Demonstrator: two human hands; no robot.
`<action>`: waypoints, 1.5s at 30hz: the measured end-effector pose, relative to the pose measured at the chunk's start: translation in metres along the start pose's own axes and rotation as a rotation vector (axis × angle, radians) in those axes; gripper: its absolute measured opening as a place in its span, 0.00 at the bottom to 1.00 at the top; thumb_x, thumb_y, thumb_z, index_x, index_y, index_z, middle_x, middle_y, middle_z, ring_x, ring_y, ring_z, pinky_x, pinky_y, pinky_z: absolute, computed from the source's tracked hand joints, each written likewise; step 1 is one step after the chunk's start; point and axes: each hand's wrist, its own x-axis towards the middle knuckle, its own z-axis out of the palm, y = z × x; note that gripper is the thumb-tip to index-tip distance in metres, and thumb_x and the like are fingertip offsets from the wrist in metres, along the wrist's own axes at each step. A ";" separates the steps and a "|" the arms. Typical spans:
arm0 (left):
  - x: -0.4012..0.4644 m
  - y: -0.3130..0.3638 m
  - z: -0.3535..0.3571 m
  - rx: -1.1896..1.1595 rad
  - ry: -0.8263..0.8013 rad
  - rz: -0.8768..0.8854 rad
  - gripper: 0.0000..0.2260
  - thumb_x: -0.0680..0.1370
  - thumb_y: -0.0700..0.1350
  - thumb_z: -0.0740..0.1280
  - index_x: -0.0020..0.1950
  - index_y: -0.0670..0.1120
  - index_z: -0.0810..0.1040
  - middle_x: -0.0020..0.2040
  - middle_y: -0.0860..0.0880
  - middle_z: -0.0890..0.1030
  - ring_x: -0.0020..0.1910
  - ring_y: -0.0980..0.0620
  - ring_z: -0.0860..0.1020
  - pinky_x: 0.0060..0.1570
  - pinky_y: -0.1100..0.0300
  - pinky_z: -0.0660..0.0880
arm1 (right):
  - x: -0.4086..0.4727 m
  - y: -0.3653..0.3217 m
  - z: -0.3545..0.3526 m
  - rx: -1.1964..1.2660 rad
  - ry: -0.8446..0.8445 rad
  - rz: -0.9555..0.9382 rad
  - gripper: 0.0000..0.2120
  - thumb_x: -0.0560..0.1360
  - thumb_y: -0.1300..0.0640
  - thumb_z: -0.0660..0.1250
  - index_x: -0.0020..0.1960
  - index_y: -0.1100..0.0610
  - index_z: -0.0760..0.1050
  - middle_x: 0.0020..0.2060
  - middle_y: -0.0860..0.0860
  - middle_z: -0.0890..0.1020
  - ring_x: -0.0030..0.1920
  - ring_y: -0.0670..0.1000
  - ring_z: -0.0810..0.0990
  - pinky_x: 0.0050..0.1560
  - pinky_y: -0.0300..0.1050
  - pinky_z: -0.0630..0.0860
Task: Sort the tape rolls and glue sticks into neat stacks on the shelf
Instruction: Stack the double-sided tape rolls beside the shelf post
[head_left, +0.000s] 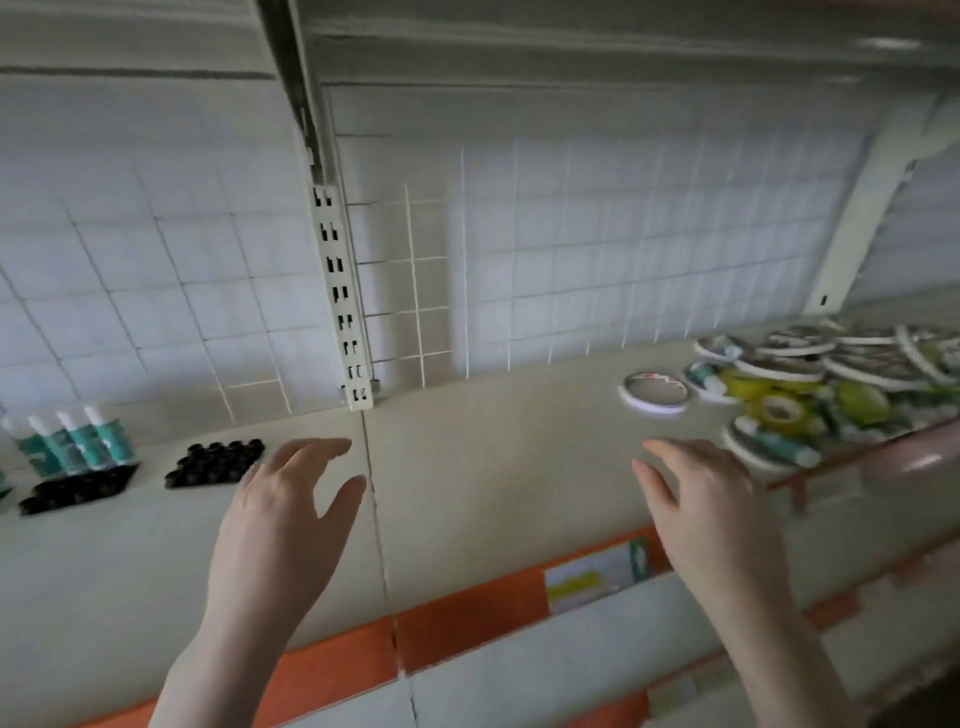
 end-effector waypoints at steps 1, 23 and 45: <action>0.001 0.016 0.011 0.001 -0.006 0.018 0.13 0.73 0.43 0.71 0.57 0.46 0.79 0.57 0.48 0.79 0.54 0.43 0.76 0.49 0.53 0.70 | 0.002 0.018 -0.001 -0.003 0.006 0.009 0.10 0.63 0.65 0.77 0.43 0.62 0.81 0.33 0.60 0.81 0.33 0.62 0.80 0.33 0.52 0.79; 0.058 0.260 0.252 0.149 -0.270 0.052 0.15 0.78 0.48 0.64 0.65 0.53 0.75 0.65 0.58 0.73 0.64 0.56 0.70 0.57 0.60 0.68 | 0.126 0.298 0.044 0.179 -0.215 -0.286 0.11 0.70 0.60 0.70 0.50 0.63 0.81 0.42 0.57 0.84 0.43 0.60 0.82 0.46 0.56 0.80; 0.053 0.247 0.247 0.229 -0.203 0.182 0.02 0.75 0.46 0.69 0.47 0.52 0.80 0.44 0.55 0.79 0.46 0.50 0.77 0.40 0.59 0.68 | 0.130 0.287 0.049 0.355 -0.189 -0.367 0.13 0.60 0.66 0.78 0.43 0.60 0.83 0.34 0.51 0.81 0.34 0.55 0.81 0.42 0.49 0.76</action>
